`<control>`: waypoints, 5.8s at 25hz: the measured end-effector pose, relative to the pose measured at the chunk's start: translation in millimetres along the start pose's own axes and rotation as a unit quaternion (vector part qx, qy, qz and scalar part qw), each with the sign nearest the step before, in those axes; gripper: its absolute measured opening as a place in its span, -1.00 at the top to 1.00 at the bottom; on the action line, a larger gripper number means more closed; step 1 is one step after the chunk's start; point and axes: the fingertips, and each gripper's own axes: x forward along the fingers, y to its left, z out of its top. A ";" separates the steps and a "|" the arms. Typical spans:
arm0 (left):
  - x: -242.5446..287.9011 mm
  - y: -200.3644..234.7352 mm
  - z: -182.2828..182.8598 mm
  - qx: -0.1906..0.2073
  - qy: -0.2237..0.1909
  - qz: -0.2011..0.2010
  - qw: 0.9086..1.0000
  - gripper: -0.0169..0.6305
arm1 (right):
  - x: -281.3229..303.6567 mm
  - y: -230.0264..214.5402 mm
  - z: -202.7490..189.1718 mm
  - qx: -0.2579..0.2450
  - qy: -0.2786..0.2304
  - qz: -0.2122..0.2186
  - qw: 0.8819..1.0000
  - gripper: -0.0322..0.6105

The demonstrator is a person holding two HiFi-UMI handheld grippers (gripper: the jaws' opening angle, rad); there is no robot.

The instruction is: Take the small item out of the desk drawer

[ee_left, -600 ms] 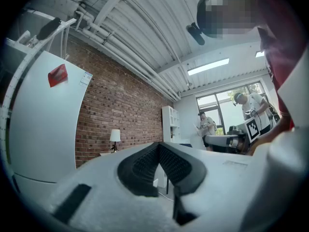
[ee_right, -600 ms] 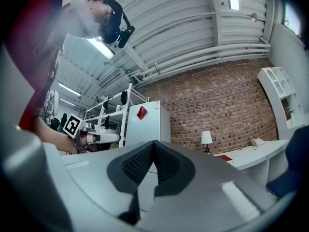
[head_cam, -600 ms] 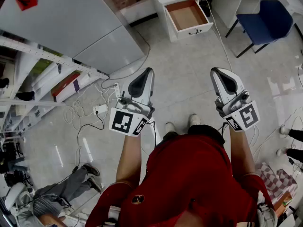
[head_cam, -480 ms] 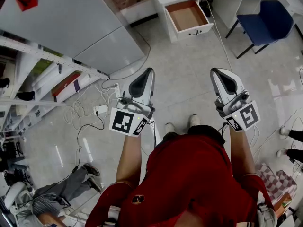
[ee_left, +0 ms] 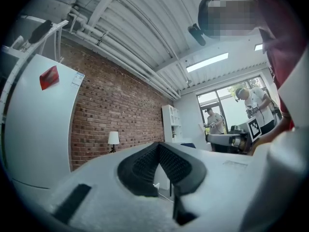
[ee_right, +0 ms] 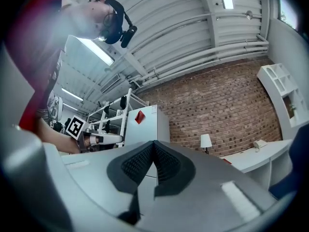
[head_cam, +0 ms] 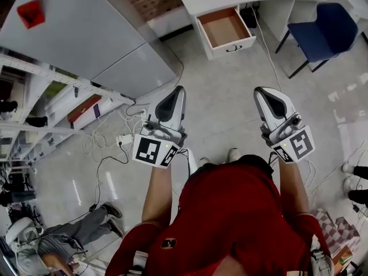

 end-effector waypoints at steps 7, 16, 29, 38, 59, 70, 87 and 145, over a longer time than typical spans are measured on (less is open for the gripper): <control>43.2 -16.4 6.9 0.012 0.000 0.013 1.000 0.94 | -19.7 -56.4 11.0 0.000 -0.011 -0.002 1.000 0.86; 84.5 -5.6 2.0 0.021 0.006 0.014 1.000 0.94 | -19.6 -99.0 4.3 0.003 -0.017 -0.014 1.000 0.86; 205.0 93.6 -44.8 0.024 0.011 -0.030 0.999 0.94 | 76.8 -190.5 -29.8 -0.016 0.021 -0.058 0.998 0.86; 311.1 180.5 -85.9 0.015 0.039 -0.093 0.995 0.94 | 184.5 -275.6 -61.9 -0.013 0.044 -0.095 0.994 0.86; 473.7 194.6 -224.9 0.013 0.164 -0.208 0.964 0.94 | 238.3 -418.1 -128.0 0.016 0.101 -0.129 0.986 0.86; 527.9 162.8 -334.1 0.032 0.263 -0.274 0.925 0.94 | 238.5 -476.9 -162.9 0.024 0.128 -0.105 0.986 0.86; 536.5 140.2 -497.5 0.035 0.426 -0.350 0.834 0.59 | 220.0 -501.5 -218.1 0.041 0.172 -0.106 0.978 0.86; 520.1 119.6 -653.4 0.025 0.599 -0.386 0.701 0.53 | 184.3 -554.2 -272.9 0.071 0.200 -0.115 0.970 0.86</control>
